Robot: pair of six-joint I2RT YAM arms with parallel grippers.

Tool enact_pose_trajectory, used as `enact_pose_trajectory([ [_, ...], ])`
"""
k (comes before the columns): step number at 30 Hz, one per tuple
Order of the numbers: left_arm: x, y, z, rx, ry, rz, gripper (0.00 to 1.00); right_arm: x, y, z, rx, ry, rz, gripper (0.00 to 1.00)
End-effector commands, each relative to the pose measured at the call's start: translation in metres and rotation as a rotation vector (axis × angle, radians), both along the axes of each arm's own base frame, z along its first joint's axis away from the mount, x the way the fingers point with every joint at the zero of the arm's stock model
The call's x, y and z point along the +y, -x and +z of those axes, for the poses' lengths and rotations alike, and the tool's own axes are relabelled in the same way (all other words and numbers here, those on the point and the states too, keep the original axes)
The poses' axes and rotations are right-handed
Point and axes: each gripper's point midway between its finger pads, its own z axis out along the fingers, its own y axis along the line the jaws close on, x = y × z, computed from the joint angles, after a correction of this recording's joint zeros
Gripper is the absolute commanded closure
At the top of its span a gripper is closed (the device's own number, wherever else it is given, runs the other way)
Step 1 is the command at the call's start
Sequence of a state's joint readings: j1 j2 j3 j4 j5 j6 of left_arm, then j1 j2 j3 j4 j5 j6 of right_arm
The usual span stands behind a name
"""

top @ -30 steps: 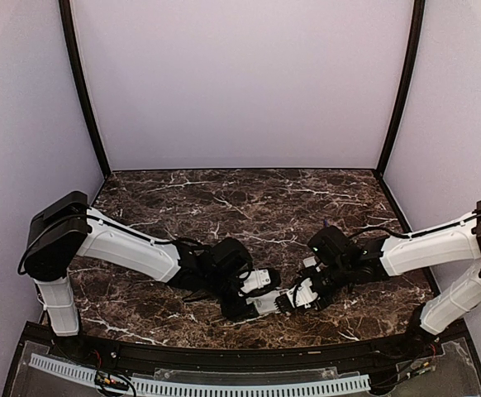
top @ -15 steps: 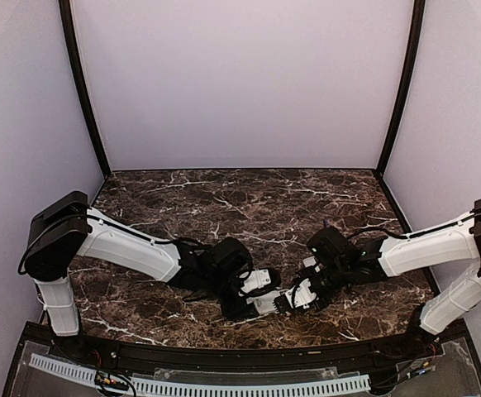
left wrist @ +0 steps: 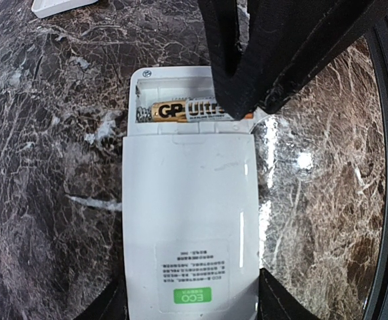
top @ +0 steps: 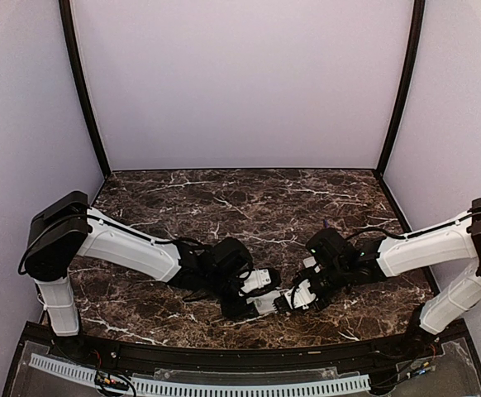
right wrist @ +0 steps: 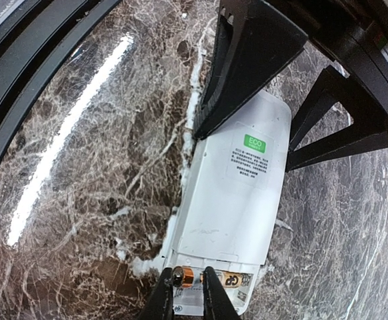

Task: Load the batteries into the remote control
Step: Load the battery into the battery compartment.

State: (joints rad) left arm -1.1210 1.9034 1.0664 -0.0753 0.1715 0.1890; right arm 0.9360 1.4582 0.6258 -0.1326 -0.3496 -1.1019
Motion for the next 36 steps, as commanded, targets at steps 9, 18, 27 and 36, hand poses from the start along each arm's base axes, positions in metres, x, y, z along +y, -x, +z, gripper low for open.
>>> enact_pose_trajectory([
  [9,0.066,0.031,-0.070,0.154,-0.289,0.015,0.42,0.000,-0.004,-0.007,-0.026,0.018,-0.005,0.88],
  [18,0.066,0.031,-0.070,0.159,-0.288,0.014,0.43,0.000,-0.008,-0.011,-0.033,0.034,-0.019,0.90],
  [27,0.066,0.030,-0.069,0.160,-0.285,0.016,0.43,-0.003,-0.017,-0.014,-0.032,0.045,-0.045,0.91],
  [36,0.067,0.029,-0.070,0.163,-0.286,0.019,0.43,-0.005,-0.017,-0.010,-0.014,0.041,-0.045,0.83],
])
